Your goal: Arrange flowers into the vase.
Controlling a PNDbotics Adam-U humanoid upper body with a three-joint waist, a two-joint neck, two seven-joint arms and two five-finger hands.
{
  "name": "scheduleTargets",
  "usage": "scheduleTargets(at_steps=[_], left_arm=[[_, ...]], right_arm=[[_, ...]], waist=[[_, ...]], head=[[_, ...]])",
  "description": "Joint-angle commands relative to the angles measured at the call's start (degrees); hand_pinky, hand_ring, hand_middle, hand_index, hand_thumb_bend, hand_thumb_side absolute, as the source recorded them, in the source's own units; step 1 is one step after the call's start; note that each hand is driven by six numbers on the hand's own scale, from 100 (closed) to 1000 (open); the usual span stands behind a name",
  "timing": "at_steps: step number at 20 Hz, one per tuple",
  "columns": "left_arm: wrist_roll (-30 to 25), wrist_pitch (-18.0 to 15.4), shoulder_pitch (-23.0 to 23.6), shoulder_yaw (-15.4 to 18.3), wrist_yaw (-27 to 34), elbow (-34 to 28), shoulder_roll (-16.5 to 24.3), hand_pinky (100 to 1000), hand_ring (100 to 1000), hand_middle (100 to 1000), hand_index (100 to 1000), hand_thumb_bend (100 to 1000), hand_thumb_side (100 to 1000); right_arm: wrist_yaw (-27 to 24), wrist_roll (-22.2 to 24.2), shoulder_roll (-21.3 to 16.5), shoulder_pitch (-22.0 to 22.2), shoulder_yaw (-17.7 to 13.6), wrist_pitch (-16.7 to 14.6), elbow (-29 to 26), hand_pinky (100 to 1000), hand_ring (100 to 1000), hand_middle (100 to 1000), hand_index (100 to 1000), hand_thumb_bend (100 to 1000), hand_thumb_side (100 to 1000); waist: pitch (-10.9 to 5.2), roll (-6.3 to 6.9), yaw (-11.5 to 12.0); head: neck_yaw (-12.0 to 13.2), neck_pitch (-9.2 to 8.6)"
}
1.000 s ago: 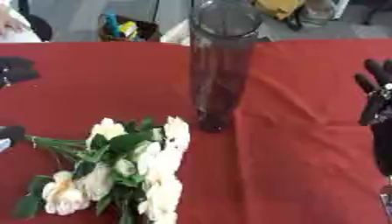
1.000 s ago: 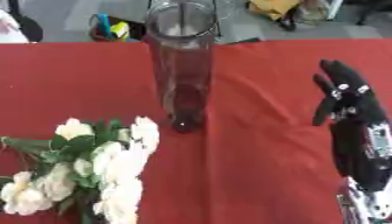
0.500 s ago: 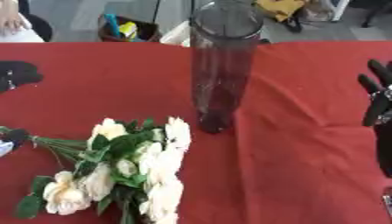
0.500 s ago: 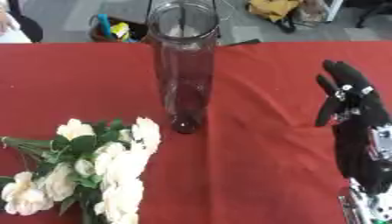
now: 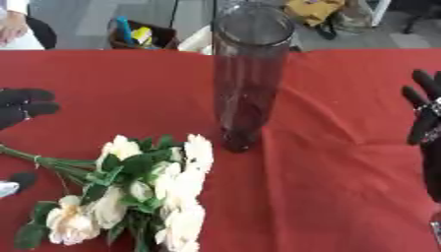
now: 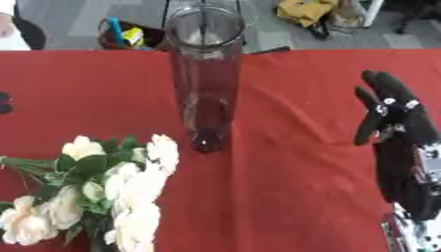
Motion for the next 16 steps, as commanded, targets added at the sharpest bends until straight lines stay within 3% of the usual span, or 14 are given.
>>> scheduleTargets(at_steps=[1, 5, 10, 16], left_arm=[[0.0, -0.5, -0.8, -0.2, -1.0, 0.0, 2.3, 736, 849, 935, 1000, 453, 444], [-2.4, -2.4, -2.4, -3.5, -1.9, 4.1, 2.4, 728, 840, 930, 1000, 439, 535], [-5.4, -5.1, -5.8, -5.8, -0.5, 10.3, 1.8, 714, 836, 937, 1000, 444, 519], [-3.7, -7.3, -7.3, -7.4, -2.7, 13.7, 0.6, 700, 829, 932, 1000, 461, 516]], right_arm=[[-0.5, 0.3, -0.6, -0.4, 0.0, -0.1, -1.1, 972, 1000, 303, 930, 100, 1000], [-0.3, 0.8, -0.4, -0.5, 0.4, 0.1, -1.1, 973, 1000, 300, 930, 100, 1000], [-0.2, 1.3, -0.3, -0.6, 0.8, 0.3, -1.1, 975, 1000, 296, 929, 100, 1000], [0.1, 1.4, 0.0, -0.9, 0.9, 0.5, -1.1, 978, 1000, 292, 930, 100, 1000]], waist=[[-1.01, 0.12, -0.1], [-0.84, 0.23, -0.6], [-0.70, 0.43, -0.9], [-0.21, 0.48, -1.1]], head=[[0.1, -0.79], [0.4, -1.31], [0.7, -1.58], [0.9, -1.91]])
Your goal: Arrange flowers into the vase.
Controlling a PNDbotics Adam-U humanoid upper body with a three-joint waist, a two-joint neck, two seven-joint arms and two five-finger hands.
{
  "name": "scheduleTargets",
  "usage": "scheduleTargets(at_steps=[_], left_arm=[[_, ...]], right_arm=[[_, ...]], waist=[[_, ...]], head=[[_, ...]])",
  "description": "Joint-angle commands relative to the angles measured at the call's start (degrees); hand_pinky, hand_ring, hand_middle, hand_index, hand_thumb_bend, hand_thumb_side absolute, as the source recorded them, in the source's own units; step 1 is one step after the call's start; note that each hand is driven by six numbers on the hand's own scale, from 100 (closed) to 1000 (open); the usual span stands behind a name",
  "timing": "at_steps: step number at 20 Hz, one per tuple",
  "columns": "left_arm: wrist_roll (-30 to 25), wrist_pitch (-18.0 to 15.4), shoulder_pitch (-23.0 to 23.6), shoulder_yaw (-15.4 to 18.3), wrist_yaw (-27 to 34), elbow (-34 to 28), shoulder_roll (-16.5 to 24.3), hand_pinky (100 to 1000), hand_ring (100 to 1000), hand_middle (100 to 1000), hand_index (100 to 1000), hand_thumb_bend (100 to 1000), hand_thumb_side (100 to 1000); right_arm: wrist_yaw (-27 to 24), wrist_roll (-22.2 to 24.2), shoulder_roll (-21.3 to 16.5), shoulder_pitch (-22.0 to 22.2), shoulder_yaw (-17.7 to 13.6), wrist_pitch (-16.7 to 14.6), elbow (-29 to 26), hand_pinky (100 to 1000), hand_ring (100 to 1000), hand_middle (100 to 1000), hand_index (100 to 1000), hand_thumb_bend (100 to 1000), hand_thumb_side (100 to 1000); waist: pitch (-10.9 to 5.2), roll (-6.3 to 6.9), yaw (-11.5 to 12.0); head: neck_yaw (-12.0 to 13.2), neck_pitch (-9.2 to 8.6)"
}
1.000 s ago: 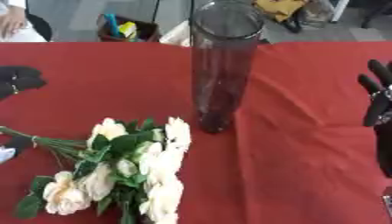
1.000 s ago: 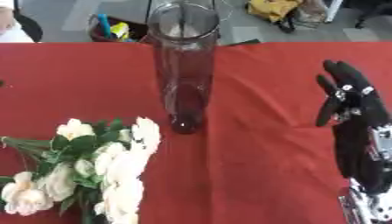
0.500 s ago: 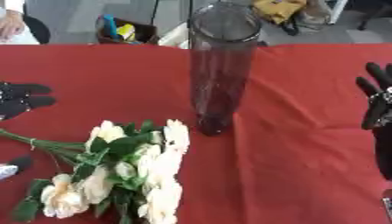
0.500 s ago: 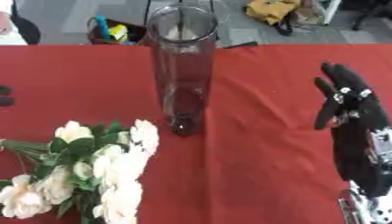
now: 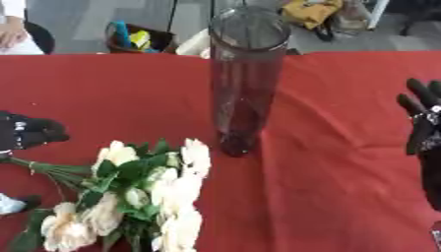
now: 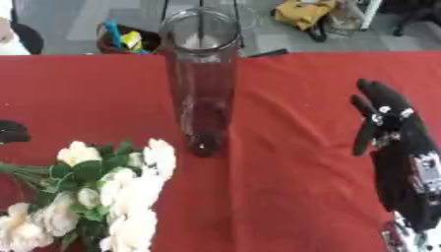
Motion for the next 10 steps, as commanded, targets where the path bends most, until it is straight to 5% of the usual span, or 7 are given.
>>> scheduleTargets(at_steps=[1, 10], left_arm=[[1.3, -1.2, -0.9, -0.7, -1.8, 1.2, 0.6, 698, 828, 930, 1000, 460, 517], [5.4, -2.9, -2.2, -2.7, -5.7, 6.1, -1.7, 684, 816, 916, 1000, 426, 518]], right_arm=[[0.2, 0.3, -0.2, -0.6, 0.0, 0.0, -1.1, 978, 1000, 292, 930, 100, 1000], [0.4, 0.4, -0.1, -0.9, 0.2, 0.1, -1.1, 979, 1000, 289, 930, 100, 1000]], waist=[[-0.96, 0.16, -0.1], [-0.56, 0.14, -0.1]], head=[[0.3, -0.81], [0.5, -1.31]])
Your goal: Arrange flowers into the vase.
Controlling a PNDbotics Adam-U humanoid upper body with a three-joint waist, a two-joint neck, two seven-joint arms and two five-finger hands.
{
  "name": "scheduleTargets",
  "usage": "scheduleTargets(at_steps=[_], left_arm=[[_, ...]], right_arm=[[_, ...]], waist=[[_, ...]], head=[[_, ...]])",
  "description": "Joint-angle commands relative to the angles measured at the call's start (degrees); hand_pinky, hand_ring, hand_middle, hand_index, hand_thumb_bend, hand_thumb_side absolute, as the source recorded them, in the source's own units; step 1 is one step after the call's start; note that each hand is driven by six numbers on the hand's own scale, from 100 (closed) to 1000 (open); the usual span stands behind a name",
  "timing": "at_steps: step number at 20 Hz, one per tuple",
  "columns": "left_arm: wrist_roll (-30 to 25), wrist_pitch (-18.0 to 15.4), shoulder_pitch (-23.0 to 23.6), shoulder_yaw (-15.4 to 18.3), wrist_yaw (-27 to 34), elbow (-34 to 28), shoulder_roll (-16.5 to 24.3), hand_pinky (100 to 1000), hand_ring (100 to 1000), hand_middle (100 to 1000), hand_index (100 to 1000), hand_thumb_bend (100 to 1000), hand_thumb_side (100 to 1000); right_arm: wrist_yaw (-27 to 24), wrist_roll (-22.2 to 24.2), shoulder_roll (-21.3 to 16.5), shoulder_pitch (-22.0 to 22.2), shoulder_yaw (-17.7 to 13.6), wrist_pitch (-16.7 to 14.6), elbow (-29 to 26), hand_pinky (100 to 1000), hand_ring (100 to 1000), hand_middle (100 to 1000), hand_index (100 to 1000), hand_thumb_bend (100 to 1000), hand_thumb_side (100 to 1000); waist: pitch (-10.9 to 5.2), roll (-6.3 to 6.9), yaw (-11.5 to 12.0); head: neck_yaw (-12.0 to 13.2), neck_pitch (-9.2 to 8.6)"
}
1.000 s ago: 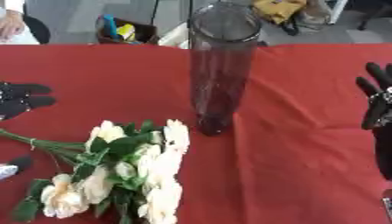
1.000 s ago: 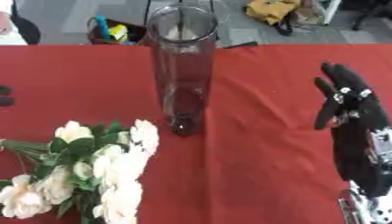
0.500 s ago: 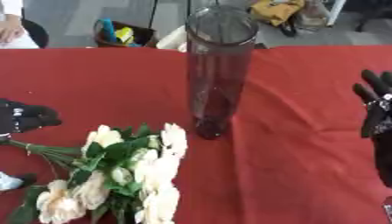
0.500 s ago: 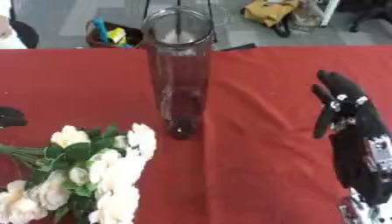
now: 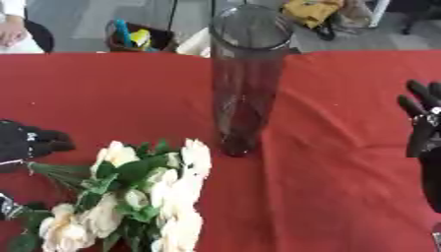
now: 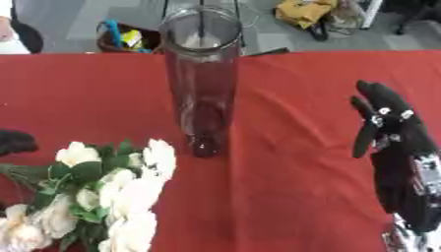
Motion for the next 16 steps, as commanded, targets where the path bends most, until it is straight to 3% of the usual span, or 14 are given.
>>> scheduleTargets(at_steps=[1, 16], left_arm=[[1.3, -0.4, -1.2, -0.2, -0.7, 0.8, 0.8, 682, 814, 914, 1000, 413, 518], [2.8, 0.1, -2.5, -1.1, 1.2, 3.2, -1.5, 647, 767, 865, 986, 317, 542]], right_arm=[[0.3, 0.2, -0.4, -0.6, 0.0, 0.0, -1.1, 979, 1000, 289, 930, 100, 1000], [1.0, 0.6, 0.2, -0.9, 0.3, 0.7, -1.1, 985, 1000, 280, 931, 100, 1000]], waist=[[-0.96, 0.13, 0.0], [-0.44, 0.30, -0.3]], head=[[0.1, -0.77], [0.5, -1.24]])
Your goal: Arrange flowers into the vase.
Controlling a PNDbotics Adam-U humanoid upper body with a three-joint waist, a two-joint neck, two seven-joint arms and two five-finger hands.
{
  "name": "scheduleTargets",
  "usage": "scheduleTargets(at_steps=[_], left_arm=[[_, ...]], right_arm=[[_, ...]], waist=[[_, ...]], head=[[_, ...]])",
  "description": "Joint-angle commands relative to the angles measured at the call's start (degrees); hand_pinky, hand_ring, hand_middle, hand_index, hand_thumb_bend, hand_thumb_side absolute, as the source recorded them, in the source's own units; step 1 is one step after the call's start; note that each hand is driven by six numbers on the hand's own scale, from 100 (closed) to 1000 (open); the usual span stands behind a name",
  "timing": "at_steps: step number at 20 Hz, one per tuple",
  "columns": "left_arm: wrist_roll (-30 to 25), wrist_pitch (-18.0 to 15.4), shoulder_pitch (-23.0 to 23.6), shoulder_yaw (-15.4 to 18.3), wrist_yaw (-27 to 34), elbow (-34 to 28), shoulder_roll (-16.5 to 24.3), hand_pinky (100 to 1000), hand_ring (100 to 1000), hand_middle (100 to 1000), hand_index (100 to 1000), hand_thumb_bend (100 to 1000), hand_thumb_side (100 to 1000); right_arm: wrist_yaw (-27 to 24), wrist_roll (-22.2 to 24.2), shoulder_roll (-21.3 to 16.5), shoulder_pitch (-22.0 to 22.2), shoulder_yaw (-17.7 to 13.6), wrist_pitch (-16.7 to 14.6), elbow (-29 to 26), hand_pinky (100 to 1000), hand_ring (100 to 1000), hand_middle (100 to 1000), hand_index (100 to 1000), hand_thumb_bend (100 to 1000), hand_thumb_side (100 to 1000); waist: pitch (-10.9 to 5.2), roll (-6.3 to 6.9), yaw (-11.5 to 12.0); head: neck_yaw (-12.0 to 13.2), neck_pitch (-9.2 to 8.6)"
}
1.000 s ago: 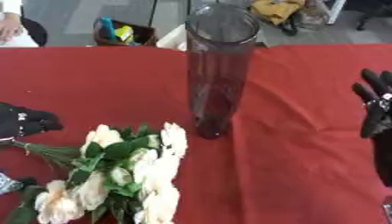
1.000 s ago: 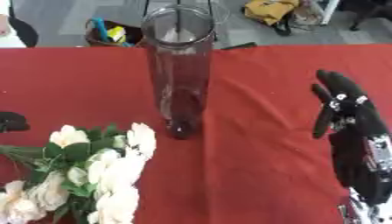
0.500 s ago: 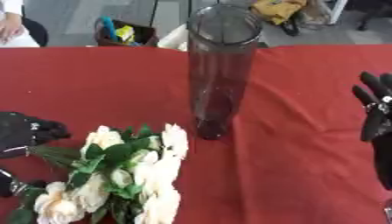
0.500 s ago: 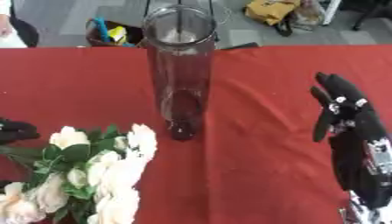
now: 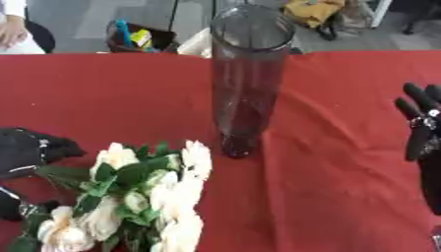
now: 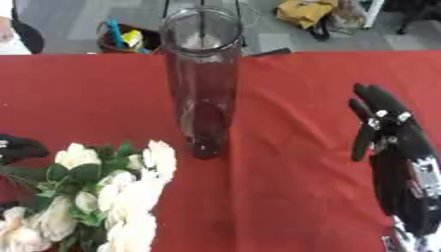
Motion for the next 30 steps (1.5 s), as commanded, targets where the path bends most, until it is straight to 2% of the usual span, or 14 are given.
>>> scheduleTargets(at_steps=[1, 6, 9, 18, 24, 30], left_arm=[[0.5, 0.1, -1.1, -0.1, 1.0, 0.2, 0.7, 639, 756, 854, 980, 309, 541], [0.8, 0.2, -1.6, -0.5, 2.0, 1.5, 0.0, 608, 687, 795, 947, 301, 543], [0.8, 0.2, -1.8, -0.8, 1.8, 2.4, -0.3, 603, 675, 775, 931, 304, 555], [0.4, 0.7, -2.2, -1.3, 2.1, 4.2, -1.2, 496, 564, 653, 858, 254, 576], [0.5, 1.2, -2.4, -1.6, 2.7, 5.1, -1.7, 412, 478, 578, 803, 214, 559], [0.8, 1.8, -2.5, -1.8, 2.7, 5.6, -1.9, 370, 432, 529, 733, 185, 531]], right_arm=[[0.5, 0.1, -0.3, -0.5, 0.1, 0.2, -1.1, 986, 1000, 280, 931, 100, 1000], [0.8, 0.1, 0.0, -0.6, 0.2, 0.3, -1.1, 987, 1000, 278, 931, 100, 1000], [1.0, 0.2, 0.1, -0.6, 0.2, 0.3, -1.1, 987, 1000, 277, 930, 100, 1000], [1.2, 0.2, 0.3, -0.6, 0.3, 0.5, -1.1, 990, 1000, 274, 929, 100, 1000], [1.5, 0.3, 0.5, -0.7, 0.4, 0.7, -1.1, 991, 1000, 270, 929, 100, 1000], [1.6, 0.2, 0.6, -0.7, 0.4, 0.8, -1.1, 992, 1000, 269, 930, 100, 1000]], waist=[[-0.98, 0.16, -0.1], [-0.87, 0.19, -0.3], [-0.77, 0.20, -0.5], [-0.69, 0.22, -0.8], [-0.59, 0.29, -1.0], [-0.51, 0.35, -1.1]], head=[[0.3, -0.84], [0.5, -0.98], [0.7, -1.10], [0.8, -1.25], [0.8, -1.28], [0.8, -1.33]])
